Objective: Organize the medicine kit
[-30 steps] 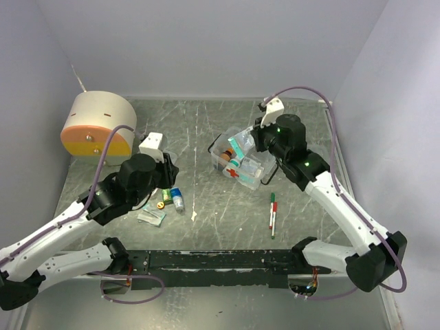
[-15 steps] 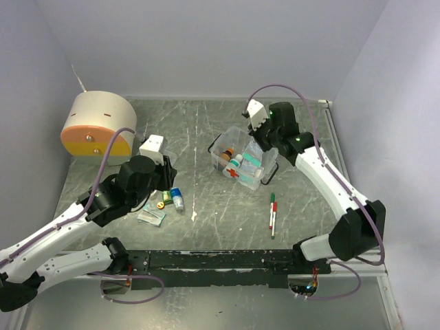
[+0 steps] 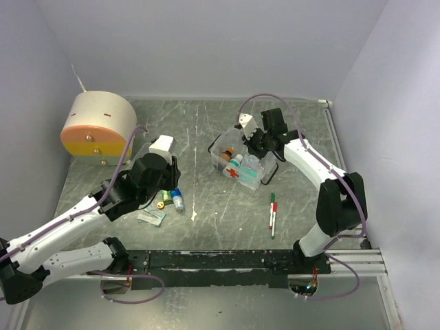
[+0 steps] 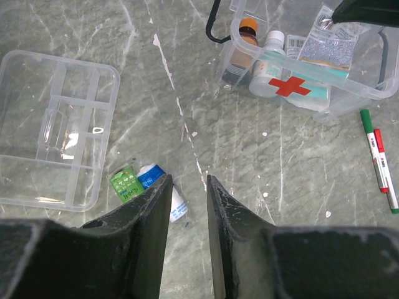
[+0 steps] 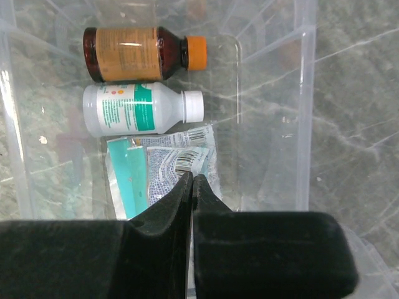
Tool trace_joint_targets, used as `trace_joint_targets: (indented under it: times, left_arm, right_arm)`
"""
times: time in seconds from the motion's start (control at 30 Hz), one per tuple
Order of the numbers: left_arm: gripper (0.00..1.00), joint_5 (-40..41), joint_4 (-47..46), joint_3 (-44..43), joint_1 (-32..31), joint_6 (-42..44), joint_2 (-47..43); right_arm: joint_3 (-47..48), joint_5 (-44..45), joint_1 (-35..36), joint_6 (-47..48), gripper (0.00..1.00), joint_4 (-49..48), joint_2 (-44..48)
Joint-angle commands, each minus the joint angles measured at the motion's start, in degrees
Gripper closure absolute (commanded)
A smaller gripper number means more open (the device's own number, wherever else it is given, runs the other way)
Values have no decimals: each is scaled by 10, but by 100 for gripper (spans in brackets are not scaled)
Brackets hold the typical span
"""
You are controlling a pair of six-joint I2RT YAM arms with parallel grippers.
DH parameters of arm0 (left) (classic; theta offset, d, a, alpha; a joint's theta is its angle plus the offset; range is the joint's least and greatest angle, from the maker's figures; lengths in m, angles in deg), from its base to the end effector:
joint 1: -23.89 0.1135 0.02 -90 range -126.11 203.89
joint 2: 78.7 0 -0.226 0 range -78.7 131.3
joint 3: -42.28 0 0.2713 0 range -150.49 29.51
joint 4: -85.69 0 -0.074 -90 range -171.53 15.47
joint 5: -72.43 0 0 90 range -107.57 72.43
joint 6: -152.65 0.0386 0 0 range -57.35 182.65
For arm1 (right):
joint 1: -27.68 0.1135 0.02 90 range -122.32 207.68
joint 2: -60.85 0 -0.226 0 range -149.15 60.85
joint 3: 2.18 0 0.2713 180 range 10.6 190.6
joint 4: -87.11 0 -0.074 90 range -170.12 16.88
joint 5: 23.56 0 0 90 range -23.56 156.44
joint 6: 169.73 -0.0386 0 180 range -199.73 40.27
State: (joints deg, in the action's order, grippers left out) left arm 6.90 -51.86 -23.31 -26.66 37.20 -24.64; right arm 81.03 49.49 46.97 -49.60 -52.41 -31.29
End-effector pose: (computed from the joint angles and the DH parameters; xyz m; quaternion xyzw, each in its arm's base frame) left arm 0.1692 -0.1804 0.2946 0.0828 0.8526 -0.1514 0.4932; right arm 0.3442 0.1324 0.2130 -0.4342 0.8214 0.1052 0.3546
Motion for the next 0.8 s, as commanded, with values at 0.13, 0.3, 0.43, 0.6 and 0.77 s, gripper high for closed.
trace_joint_targets:
  times: [0.13, 0.3, 0.43, 0.6, 0.77]
  left_arm:
    - [61, 8, -30, -4, 4, 9, 18]
    - [61, 5, -28, -5, 5, 8, 20]
    - [61, 7, -24, -5, 7, 3, 20]
    - [59, 14, -10, -8, 9, -22, 24]
    - [47, 21, 14, 4, 14, -76, 40]
  right_arm:
    - [-27, 1, -7, 0, 99, -51, -28]
    - [5, 33, -6, -31, 81, -17, -55]
    - [37, 54, -7, -62, 53, 17, -61]
    - [37, 50, -7, -116, 49, -19, 2]
    - [9, 51, -7, -230, 49, -95, 81]
